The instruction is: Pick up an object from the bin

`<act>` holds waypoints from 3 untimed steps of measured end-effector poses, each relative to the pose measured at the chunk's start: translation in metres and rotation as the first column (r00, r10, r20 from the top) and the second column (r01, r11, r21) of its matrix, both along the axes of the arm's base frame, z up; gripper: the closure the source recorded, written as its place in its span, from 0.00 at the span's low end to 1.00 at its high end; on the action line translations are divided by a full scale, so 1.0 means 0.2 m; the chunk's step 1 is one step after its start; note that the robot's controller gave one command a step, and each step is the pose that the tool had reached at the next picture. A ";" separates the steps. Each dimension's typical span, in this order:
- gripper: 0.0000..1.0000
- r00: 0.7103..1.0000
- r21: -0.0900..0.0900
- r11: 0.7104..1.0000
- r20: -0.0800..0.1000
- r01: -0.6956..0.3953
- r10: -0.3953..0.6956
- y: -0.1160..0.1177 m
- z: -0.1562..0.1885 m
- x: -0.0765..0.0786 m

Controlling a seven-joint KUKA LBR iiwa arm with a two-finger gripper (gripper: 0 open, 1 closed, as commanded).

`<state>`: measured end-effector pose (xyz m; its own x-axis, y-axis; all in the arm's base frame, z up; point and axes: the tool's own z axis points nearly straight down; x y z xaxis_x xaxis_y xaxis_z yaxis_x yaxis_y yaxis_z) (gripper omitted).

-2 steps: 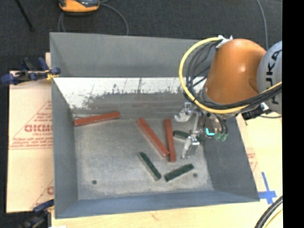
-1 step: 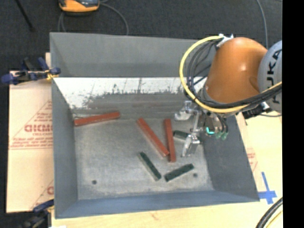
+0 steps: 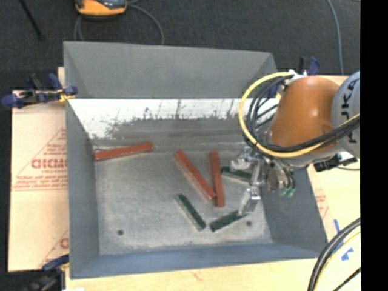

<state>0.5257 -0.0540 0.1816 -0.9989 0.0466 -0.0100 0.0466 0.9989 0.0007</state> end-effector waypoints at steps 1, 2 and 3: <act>0.00 0.999 -0.001 0.999 -0.008 0.034 -0.034 -0.08 -0.18 -0.19; 1.00 0.990 -0.004 0.990 0.005 -0.142 0.142 -0.11 -0.53 -0.02; 1.00 0.990 -0.004 0.990 0.005 -0.142 0.142 -0.11 -0.53 -0.02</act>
Offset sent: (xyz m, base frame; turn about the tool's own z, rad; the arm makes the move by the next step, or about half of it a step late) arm -0.0088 -0.0215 -0.1116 -0.1436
